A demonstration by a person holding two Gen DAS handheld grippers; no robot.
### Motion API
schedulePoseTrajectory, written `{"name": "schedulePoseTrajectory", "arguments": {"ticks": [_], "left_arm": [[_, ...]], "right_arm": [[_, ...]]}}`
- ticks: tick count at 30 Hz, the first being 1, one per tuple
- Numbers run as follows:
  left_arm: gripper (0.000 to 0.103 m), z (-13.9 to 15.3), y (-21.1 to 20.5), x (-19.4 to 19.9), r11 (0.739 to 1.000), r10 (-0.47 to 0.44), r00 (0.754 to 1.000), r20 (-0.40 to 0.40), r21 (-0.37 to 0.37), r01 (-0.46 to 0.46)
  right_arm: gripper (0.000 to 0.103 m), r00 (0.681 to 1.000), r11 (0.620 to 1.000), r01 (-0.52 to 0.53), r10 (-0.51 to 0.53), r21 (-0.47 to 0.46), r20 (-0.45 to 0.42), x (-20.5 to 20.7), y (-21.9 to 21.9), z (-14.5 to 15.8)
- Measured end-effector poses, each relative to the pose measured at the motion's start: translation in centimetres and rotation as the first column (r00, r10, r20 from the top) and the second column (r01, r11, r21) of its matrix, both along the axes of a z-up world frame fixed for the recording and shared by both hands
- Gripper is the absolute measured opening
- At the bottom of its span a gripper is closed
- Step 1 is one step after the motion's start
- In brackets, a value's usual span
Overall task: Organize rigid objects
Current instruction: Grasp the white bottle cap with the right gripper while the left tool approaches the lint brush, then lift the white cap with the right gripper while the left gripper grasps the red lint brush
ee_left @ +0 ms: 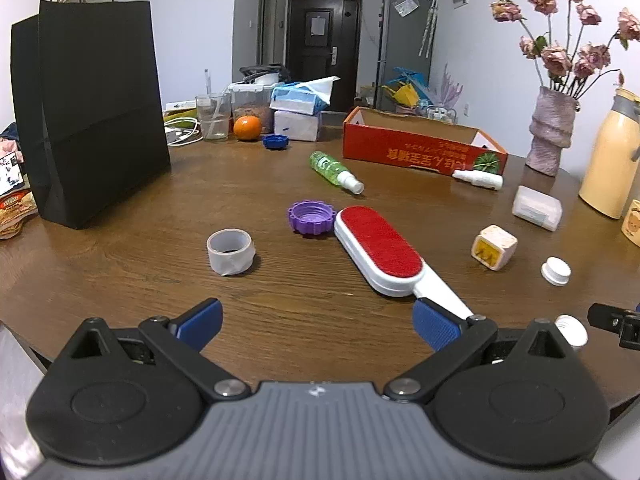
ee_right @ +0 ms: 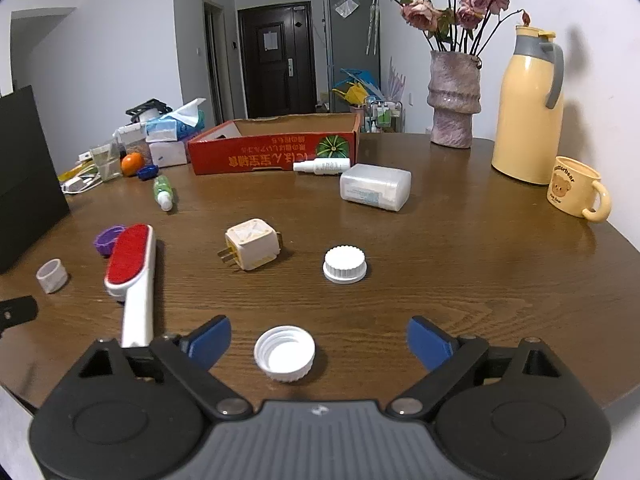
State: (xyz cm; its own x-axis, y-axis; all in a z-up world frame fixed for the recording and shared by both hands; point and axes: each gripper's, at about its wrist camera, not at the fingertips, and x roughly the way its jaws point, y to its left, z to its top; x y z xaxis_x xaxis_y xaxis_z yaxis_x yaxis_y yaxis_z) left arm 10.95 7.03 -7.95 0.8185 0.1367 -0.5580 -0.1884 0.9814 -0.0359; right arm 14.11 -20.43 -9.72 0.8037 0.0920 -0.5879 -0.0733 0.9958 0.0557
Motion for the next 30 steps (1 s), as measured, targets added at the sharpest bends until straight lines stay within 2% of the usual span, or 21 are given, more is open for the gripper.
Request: {"name": "schedulePoseTrajectory", "arguments": {"ticks": [3, 9, 13, 14, 17, 22, 30], "left_arm": [[0.103, -0.5, 0.4, 0.8, 1.000, 0.014, 1.000, -0.013, -0.007, -0.014], [0.103, -1.4, 0.9, 2.1, 1.000, 0.021, 0.999, -0.044, -0.020, -0.022], [0.103, -1.8, 1.1, 2.5, 1.000, 0.019, 0.998, -0.055, -0.022, -0.021], [0.103, -1.9, 1.1, 2.6, 1.000, 0.020, 0.998, -0.057, -0.023, -0.022], [0.103, -2.0, 1.5, 2.9, 0.999, 0.027, 0.998, -0.061, -0.024, -0.029], [0.103, -2.3, 1.8, 3.4, 0.999, 0.032, 0.997, -0.070, -0.025, -0.034], [0.103, -2.1, 1.6, 4.7, 0.999, 0.027, 0.996, -0.080, -0.019, -0.029]], "right_arm": [[0.090, 1.000, 1.000, 0.004, -0.004, -0.001, -0.026, 1.1, 0.0, -0.7], [0.077, 0.995, 0.999, -0.045, 0.045, -0.002, -0.089, 2.2, 0.9, -2.2], [0.060, 0.991, 0.997, -0.071, 0.071, 0.001, -0.117, 2.8, 1.4, -3.0], [0.058, 0.990, 0.997, -0.073, 0.072, 0.001, -0.124, 2.9, 1.5, -3.1], [0.041, 0.990, 0.996, -0.085, 0.084, -0.004, -0.111, 3.0, 1.7, -3.1], [0.039, 0.990, 0.994, -0.105, 0.105, 0.001, -0.098, 3.2, 1.9, -3.1], [0.039, 0.995, 0.996, -0.084, 0.084, 0.004, -0.060, 3.9, 1.4, -2.4]]}}
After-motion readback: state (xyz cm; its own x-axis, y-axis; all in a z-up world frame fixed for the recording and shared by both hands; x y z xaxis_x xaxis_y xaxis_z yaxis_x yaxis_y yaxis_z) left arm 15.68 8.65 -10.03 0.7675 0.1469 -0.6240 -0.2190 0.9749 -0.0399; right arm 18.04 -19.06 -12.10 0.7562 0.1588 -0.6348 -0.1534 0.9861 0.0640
